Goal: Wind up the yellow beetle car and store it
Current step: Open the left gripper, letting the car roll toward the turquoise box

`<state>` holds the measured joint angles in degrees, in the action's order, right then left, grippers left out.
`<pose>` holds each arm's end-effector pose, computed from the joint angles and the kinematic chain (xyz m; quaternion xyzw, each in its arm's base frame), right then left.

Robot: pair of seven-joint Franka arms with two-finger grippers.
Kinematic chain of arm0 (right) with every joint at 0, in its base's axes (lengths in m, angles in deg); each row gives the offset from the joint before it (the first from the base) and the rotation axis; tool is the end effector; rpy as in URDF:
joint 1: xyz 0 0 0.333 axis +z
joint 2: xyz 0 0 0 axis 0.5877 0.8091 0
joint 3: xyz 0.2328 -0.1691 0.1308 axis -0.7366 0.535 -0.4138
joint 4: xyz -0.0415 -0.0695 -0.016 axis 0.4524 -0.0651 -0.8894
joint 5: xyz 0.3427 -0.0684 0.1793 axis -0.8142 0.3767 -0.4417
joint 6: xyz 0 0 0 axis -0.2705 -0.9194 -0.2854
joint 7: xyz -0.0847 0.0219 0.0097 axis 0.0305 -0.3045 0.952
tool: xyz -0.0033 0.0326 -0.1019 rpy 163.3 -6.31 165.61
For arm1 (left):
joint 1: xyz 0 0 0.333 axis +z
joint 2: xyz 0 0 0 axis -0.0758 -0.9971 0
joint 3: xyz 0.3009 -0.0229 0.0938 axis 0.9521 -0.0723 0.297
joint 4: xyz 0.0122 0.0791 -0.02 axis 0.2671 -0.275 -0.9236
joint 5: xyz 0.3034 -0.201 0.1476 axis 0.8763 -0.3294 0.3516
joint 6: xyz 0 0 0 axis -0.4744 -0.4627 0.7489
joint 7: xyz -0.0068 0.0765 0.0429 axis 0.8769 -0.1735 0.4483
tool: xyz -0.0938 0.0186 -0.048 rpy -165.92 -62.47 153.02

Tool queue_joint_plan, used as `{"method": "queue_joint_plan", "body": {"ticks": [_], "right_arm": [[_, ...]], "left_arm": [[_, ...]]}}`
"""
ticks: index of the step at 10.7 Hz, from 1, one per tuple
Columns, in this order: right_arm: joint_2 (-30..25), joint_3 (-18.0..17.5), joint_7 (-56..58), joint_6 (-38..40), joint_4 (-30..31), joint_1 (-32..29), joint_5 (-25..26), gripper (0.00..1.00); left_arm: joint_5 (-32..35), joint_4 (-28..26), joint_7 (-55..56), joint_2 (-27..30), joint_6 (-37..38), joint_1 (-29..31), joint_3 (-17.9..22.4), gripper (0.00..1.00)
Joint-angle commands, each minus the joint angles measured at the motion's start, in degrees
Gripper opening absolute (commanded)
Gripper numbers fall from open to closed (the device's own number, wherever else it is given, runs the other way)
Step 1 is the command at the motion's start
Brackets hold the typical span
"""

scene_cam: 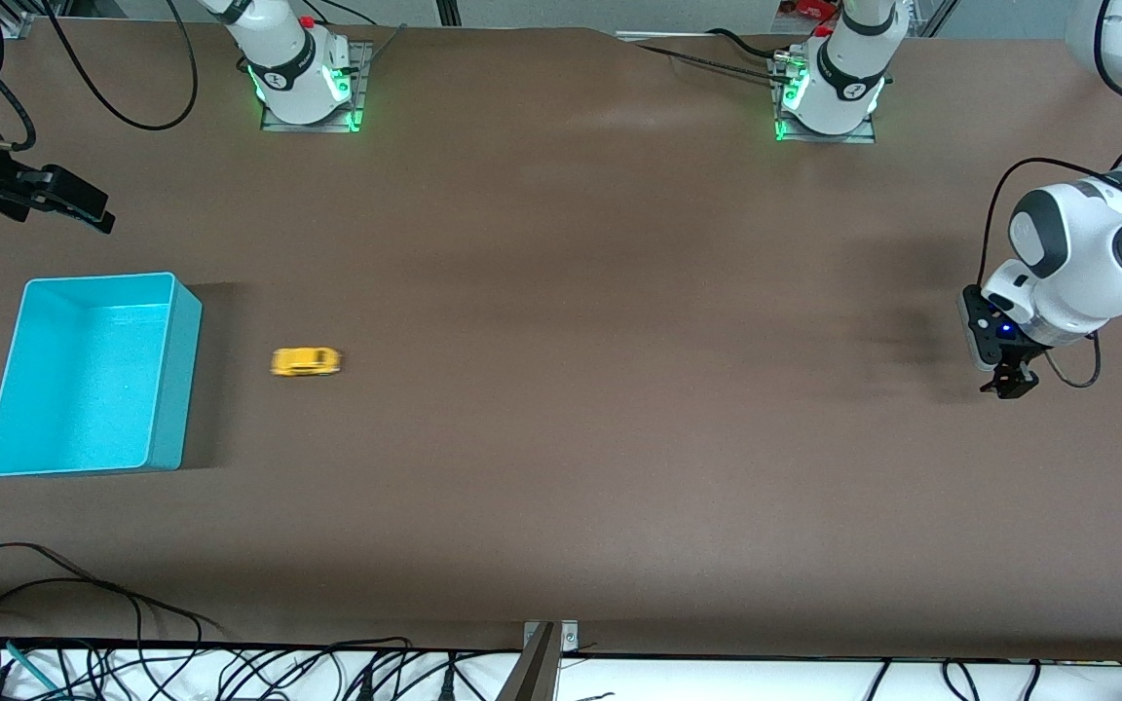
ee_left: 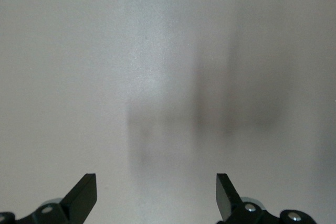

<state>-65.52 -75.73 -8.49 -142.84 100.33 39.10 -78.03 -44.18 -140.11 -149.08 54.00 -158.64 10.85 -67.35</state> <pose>0.5487 0.0092 0.6189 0.9976 -0.0633 -0.0273 0.0105 0.5554 0.1418 0.2510 -0.7230 0.6887 0.0026 0.0553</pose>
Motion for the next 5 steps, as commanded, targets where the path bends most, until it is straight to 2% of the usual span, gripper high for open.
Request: {"method": "queue_joint_plan", "body": {"ticks": [1, 5], "right_arm": [[-0.13, 0.15, 0.02, 0.86, -0.88, -0.12, -0.77, 1.0], [-0.04, -0.11, -0.76, 0.42, -0.88, -0.03, -0.68, 1.0]], "left_arm": [[0.45, -1.04, -0.54, 2.63, 1.94, 0.35, -0.2, 1.0], [0.45, -1.21, -0.8, 5.97, 2.73, 0.35, -0.2, 1.0]]}}
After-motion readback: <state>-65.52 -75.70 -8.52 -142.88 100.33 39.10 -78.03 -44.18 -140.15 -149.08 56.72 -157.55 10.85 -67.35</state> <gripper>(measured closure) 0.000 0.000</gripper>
